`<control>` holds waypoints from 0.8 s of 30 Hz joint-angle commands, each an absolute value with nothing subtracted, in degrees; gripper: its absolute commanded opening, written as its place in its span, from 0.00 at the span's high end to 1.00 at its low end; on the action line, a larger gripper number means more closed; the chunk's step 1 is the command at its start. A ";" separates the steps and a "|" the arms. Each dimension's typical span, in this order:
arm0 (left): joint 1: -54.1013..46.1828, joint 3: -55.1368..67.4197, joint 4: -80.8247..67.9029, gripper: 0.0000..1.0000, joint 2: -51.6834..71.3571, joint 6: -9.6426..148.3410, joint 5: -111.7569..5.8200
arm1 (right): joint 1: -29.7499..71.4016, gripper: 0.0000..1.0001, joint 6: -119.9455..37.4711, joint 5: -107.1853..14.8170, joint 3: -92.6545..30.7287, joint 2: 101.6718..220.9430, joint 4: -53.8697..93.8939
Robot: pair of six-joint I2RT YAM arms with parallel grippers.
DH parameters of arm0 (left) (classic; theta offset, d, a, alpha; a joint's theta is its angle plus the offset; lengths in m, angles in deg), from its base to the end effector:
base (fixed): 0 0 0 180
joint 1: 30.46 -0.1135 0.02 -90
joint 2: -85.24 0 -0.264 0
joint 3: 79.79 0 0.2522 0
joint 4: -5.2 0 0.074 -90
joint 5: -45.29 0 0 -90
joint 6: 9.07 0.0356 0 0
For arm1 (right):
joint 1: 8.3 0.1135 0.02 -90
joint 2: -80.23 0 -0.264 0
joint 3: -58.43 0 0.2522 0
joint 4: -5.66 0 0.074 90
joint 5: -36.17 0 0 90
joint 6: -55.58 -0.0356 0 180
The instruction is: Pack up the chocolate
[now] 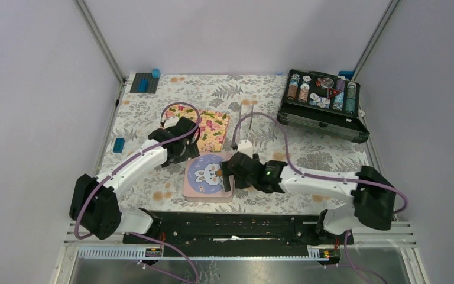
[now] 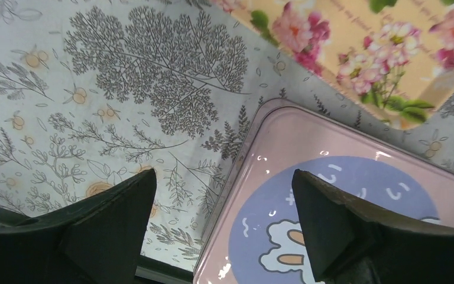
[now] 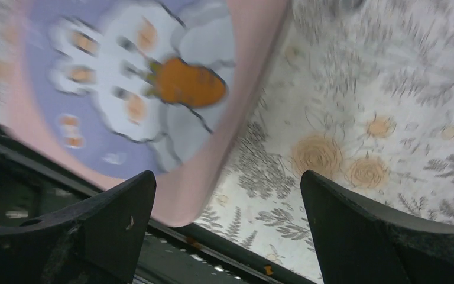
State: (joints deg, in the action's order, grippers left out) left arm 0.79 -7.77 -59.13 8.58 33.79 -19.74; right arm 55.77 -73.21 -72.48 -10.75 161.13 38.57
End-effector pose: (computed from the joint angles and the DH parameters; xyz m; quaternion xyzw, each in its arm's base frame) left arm 0.2203 -0.1161 0.2508 -0.1718 0.9453 0.0521 0.2724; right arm 0.1422 0.2665 0.2473 -0.1383 0.9021 0.2043 0.3542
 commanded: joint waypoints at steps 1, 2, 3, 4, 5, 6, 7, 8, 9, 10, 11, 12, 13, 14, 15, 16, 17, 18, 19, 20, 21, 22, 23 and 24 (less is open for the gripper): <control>0.02 -10.15 -53.05 0.08 8.52 35.03 -24.97 | 56.30 0.01 -78.29 -70.06 -3.89 167.63 37.00; -0.03 -10.62 -52.18 0.08 8.45 35.11 -26.11 | 56.32 0.00 -78.85 -70.08 -3.60 168.50 37.85; -0.04 -10.94 -51.75 0.08 8.31 35.18 -26.77 | 56.30 0.00 -78.92 -70.01 -3.62 168.88 38.62; 0.00 -11.08 -51.57 0.08 8.05 35.29 -27.12 | 56.30 0.01 -78.62 -70.21 -4.16 168.57 39.34; 0.00 -10.97 -51.55 0.08 7.85 35.50 -27.31 | 56.39 0.00 -78.06 -70.69 -5.05 167.55 40.24; -0.04 -10.82 -51.54 0.08 7.62 35.63 -27.24 | 56.47 0.00 -77.23 -71.36 -6.15 166.38 40.75; -0.05 -10.64 -51.62 0.08 7.55 35.78 -27.27 | 56.47 0.00 -76.37 -72.28 -7.51 165.16 41.24; -0.05 -10.37 -51.63 0.08 7.64 35.88 -27.38 | 56.50 0.00 -75.56 -73.30 -9.08 164.09 41.94; -0.05 -10.13 -51.63 0.08 7.86 35.92 -27.36 | 56.50 0.00 -74.36 -74.22 -10.86 163.08 42.66; -0.05 -9.82 -51.82 0.08 8.08 35.86 -27.31 | 56.43 0.00 -73.27 -75.25 -12.41 162.26 43.00; -0.05 -9.41 -52.07 0.08 8.30 35.84 -27.24 | 56.44 0.01 -72.24 -76.43 -13.96 161.62 43.11; -0.05 -8.97 -52.44 0.08 8.64 35.78 -27.03 | 56.35 0.00 -71.24 -78.15 -15.36 161.02 43.31; -0.06 -8.46 -52.77 0.08 8.99 35.70 -26.80 | 55.88 0.00 -70.34 -79.50 -16.58 160.75 43.40; -0.05 -7.95 -53.16 0.08 9.42 35.75 -26.59 | 54.65 0.00 -69.41 -80.05 -17.59 160.70 43.23; -0.05 -7.52 -53.49 0.07 9.78 35.75 -26.41 | 52.91 0.00 -68.76 -79.70 -18.39 160.95 42.94; -0.11 -7.01 -53.72 0.07 10.12 35.75 -26.16 | 51.17 0.00 -68.25 -78.80 -19.06 161.32 42.49; -0.20 -6.66 -53.88 0.07 10.48 35.75 -26.02 | 49.57 0.00 -67.67 -77.98 -19.46 161.80 41.88; -0.34 -6.38 -53.99 0.07 10.72 35.87 -26.07 | 48.27 0.00 -67.14 -77.43 -19.90 162.31 41.20; -0.39 -6.25 -54.10 0.07 10.86 35.97 -26.12 | 47.32 0.00 -66.56 -76.98 -20.52 163.10 40.84; -0.50 -6.16 -54.03 0.07 10.96 36.01 -26.08 | 46.67 0.00 -66.00 -76.68 -21.32 163.95 40.58; -0.49 -6.24 -53.94 0.07 10.95 35.97 -26.22 | 46.30 0.01 -65.43 -76.35 -22.12 165.04 40.48; -0.49 -6.57 -53.74 0.07 10.85 35.93 -26.35 | 45.89 0.00 -64.91 -75.98 -22.70 166.45 40.30; -0.49 -7.04 -53.42 0.07 10.78 35.85 -26.55 | 45.44 0.00 -64.50 -75.57 -23.08 167.99 39.95; -0.55 -7.61 -53.13 0.07 10.53 35.66 -26.54 | 45.19 0.00 -64.33 -75.88 -23.18 169.84 39.67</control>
